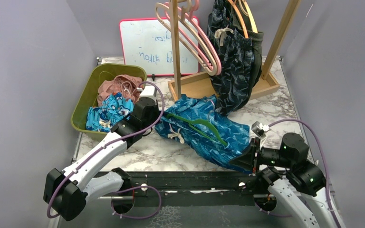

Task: Remove the shorts from the hanger

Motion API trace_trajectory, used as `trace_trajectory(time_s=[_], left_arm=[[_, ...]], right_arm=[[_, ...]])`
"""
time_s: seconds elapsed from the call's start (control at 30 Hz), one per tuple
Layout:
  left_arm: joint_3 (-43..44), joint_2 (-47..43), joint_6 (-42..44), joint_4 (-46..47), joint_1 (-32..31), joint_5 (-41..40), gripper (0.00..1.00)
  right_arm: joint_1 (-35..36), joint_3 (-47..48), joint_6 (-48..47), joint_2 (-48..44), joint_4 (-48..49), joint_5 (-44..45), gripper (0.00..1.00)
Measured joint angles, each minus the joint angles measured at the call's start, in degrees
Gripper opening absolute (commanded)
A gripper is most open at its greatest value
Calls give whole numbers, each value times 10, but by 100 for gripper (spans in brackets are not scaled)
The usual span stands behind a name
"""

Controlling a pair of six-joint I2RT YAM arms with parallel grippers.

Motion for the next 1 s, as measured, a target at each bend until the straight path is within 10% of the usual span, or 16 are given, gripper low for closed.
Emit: trace_trajectory(time_s=[0.83,1.0], left_arm=[[-94,7,-39,42,31,187,0],[-111,-45,-42,49,32,214,19]], right_arm=[[0,-34,44,-68,48,64,1],[0,-34,57,-17,48,109,1]])
